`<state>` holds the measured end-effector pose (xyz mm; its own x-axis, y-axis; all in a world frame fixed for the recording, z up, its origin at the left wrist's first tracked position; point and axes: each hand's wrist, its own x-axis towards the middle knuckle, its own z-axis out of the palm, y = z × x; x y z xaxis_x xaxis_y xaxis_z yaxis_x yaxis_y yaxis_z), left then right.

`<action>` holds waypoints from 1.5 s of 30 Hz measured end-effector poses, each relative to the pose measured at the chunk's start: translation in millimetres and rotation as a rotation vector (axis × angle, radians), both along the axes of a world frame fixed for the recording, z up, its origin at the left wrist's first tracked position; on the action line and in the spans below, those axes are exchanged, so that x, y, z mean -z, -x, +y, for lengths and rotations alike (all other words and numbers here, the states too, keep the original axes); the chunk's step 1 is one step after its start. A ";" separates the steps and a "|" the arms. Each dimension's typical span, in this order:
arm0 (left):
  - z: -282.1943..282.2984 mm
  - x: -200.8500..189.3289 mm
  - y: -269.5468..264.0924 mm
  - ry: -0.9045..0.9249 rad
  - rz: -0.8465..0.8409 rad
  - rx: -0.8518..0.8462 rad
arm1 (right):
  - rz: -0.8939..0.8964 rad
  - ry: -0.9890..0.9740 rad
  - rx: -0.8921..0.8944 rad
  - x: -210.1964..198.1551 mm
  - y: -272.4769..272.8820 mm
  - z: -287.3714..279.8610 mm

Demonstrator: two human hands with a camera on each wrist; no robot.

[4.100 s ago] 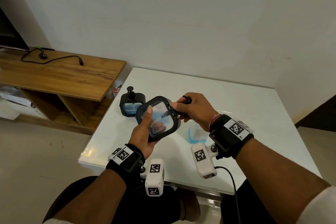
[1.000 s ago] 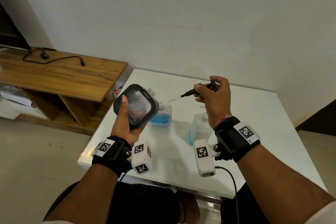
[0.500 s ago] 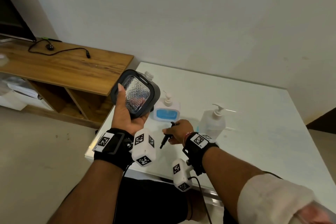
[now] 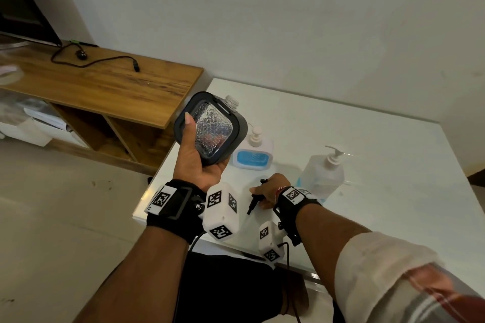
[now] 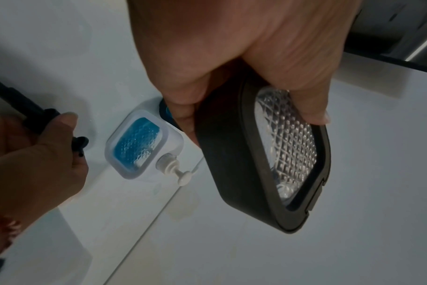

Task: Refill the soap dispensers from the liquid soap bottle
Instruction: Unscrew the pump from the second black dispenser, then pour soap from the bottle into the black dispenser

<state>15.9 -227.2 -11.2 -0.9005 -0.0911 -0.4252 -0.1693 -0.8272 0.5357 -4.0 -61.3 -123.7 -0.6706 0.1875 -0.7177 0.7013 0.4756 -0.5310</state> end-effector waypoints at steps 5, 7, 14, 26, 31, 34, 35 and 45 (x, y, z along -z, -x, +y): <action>-3.3 3.8 1.7 0.012 0.000 0.000 | 0.026 -0.031 -0.014 -0.6 2.6 2.6; -3.9 4.2 1.8 0.013 0.002 0.002 | 0.065 -0.101 -0.059 -14.3 0.0 2.9; -0.3 4.6 0.2 0.029 0.010 0.020 | 0.407 -0.427 -0.437 -89.6 -12.3 8.1; 38.8 10.8 -20.9 0.116 -0.047 0.259 | 1.036 -0.137 0.110 -177.2 -28.0 86.2; 49.2 20.8 -28.1 0.148 -0.068 0.301 | 0.865 -0.218 0.262 -153.6 -18.4 116.2; 48.6 23.5 -28.2 0.148 -0.069 0.308 | 0.649 -0.190 0.047 -152.0 -19.4 122.4; 47.9 24.0 -27.4 0.151 -0.066 0.310 | 0.570 -0.174 -0.033 -153.1 -21.0 122.2; 45.3 24.8 -27.9 0.165 -0.083 0.308 | 0.414 -0.531 -0.402 -149.2 -29.4 104.5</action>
